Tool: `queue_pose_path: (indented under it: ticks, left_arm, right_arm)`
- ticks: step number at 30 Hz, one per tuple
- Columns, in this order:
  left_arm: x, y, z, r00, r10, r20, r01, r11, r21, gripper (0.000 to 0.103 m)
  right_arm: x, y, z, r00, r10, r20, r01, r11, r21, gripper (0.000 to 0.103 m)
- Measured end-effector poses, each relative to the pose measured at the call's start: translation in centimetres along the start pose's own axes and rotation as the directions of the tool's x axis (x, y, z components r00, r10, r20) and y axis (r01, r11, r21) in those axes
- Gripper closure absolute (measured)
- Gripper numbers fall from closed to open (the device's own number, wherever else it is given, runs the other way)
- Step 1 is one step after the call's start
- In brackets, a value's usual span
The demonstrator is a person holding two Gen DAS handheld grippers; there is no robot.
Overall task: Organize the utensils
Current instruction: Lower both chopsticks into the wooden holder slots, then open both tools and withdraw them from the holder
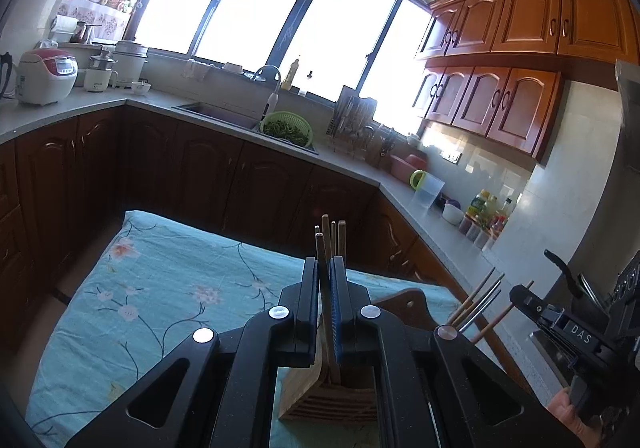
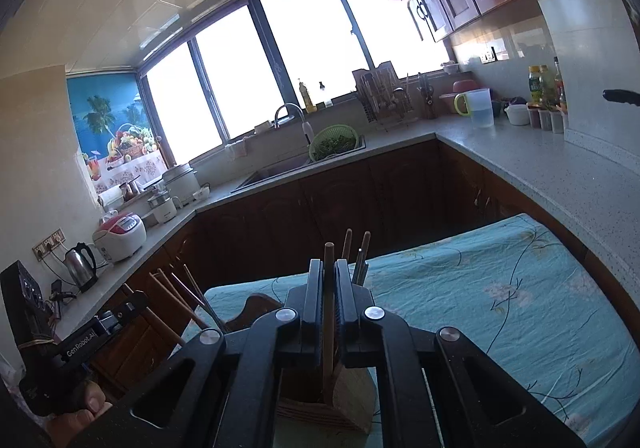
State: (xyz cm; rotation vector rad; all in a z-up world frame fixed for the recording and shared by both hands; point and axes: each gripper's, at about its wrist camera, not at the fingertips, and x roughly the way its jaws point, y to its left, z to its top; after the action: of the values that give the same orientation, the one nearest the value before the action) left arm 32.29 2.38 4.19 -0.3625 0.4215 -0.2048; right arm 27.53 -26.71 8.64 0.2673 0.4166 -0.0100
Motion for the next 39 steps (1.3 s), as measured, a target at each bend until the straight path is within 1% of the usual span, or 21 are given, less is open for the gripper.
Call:
queue_pose_path:
  ticks: [1,3,7,13,14,16,17,18,19,20,21,23,24,25,26,27,28,29,31,35,39]
  left_arm:
    - [0.1,0.0,0.0,1.0,-0.007,-0.002,0.007,1.0,0.002,0.099]
    - [0.1,-0.2,0.8,1.0,0.003,0.004,-0.003,1.0,0.02,0.099]
    - [-0.2,0.1,2.0,1.0,-0.004,-0.008,0.004,1.0,0.014,0.099]
    - [-0.1,0.3,2.1,1.0,0.002,-0.011,-0.001,1.0,0.024,0.098]
    - [-0.3,0.4,1.9,1.0,0.001,-0.014,0.0,1.0,0.022,0.098]
    - [-0.2,0.5,1.8,1.0,-0.008,-0.029,0.009,1.0,0.014,0.098]
    - [-0.2,0.7,2.0,0.999,-0.013,-0.037,0.013,1.0,0.006,0.097]
    - [-0.2,0.8,2.2,0.999,-0.012,-0.04,0.012,1.0,-0.002,0.092]
    - [-0.4,0.9,2.3,0.999,-0.01,-0.039,0.01,1.0,-0.008,0.088]
    - [-0.8,1.0,2.5,1.0,-0.007,-0.031,0.006,1.0,-0.014,0.079]
    - [-1.2,1.1,2.7,1.0,-0.007,-0.019,0.006,1.0,-0.02,0.074]
    - [-2.1,1.2,2.8,1.0,-0.009,-0.007,0.009,1.0,-0.021,0.07]
    - [-2.5,1.2,2.6,1.0,-0.002,-0.008,0.002,1.0,-0.019,0.062]
    - [-3.0,1.3,2.3,1.0,0.008,-0.005,-0.009,1.0,-0.021,0.056]
    - [-3.6,1.4,1.7,1.0,0.014,0.003,-0.014,1.0,-0.024,0.046]
    - [-4.3,1.7,1.1,1.0,0.024,0.01,-0.024,0.999,-0.029,0.038]
    - [-5.0,1.9,0.4,0.999,0.042,0.008,-0.042,0.999,-0.032,0.032]
    - [-5.6,2.2,-0.4,0.998,0.059,0.003,-0.059,0.998,-0.037,0.022]
    - [-7.0,2.7,-2.2,0.998,0.068,-0.006,-0.068,0.997,-0.046,0.022]
    - [-9.8,3.5,-5.7,0.994,0.095,-0.061,-0.098,0.993,-0.064,0.021]
    - [-13.1,3.6,-8.3,0.987,0.124,-0.104,-0.132,0.989,-0.073,0.021]
  right_arm:
    - [0.1,-0.1,-0.3,1.0,0.001,0.0,-0.001,1.0,0.001,0.098]
    - [0.1,-0.1,-0.4,1.0,-0.007,-0.002,0.007,1.0,-0.003,0.098]
    - [0.3,-0.4,-0.2,1.0,-0.006,-0.015,0.006,1.0,0.009,0.097]
    - [0.5,-0.8,-0.2,1.0,-0.009,-0.025,0.01,1.0,0.026,0.096]
    - [0.6,-1.0,-0.1,1.0,-0.003,-0.029,0.004,0.999,0.034,0.092]
    - [0.7,-1.4,-0.1,0.999,0.013,-0.035,-0.011,0.998,0.059,0.092]
    - [0.6,-1.4,-0.2,0.999,0.017,-0.035,-0.015,0.998,0.069,0.088]
    - [0.5,-1.5,-0.1,0.999,0.022,-0.035,-0.019,0.997,0.075,0.084]
    - [0.4,-1.6,-0.1,0.999,0.028,-0.034,-0.025,0.996,0.083,0.071]
    - [0.1,-1.7,0.0,0.999,0.037,-0.027,-0.034,0.995,0.092,0.055]
    - [-0.3,-1.7,0.2,0.999,0.047,-0.014,-0.046,0.994,0.098,0.05]
    - [-1.3,-1.5,0.4,0.999,0.046,0.017,-0.048,0.994,0.098,0.037]
    - [-1.9,-1.5,0.5,0.998,0.048,0.03,-0.05,0.994,0.098,0.031]
    - [-2.3,-1.4,0.5,0.998,0.053,0.039,-0.056,0.994,0.099,0.019]
    - [-2.8,-1.3,0.4,0.997,0.057,0.048,-0.062,0.993,0.099,0.01]
    - [-3.3,-1.2,0.1,0.996,0.061,0.061,-0.066,0.993,0.096,0.008]
    - [-3.9,-1.1,-0.3,0.996,0.062,0.068,-0.068,0.993,0.091,0.007]
    - [-4.3,-1.0,-0.8,0.996,0.062,0.068,-0.068,0.994,0.087,0.007]
    - [-5.1,-0.8,-2.2,0.996,0.068,0.052,-0.073,0.994,0.08,0.007]
    - [-6.6,-0.6,-5.7,0.998,0.065,-0.002,-0.065,0.996,0.066,0.007]
    - [-8.7,-0.1,-9.3,0.997,0.058,-0.048,-0.057,0.998,0.022,0.007]
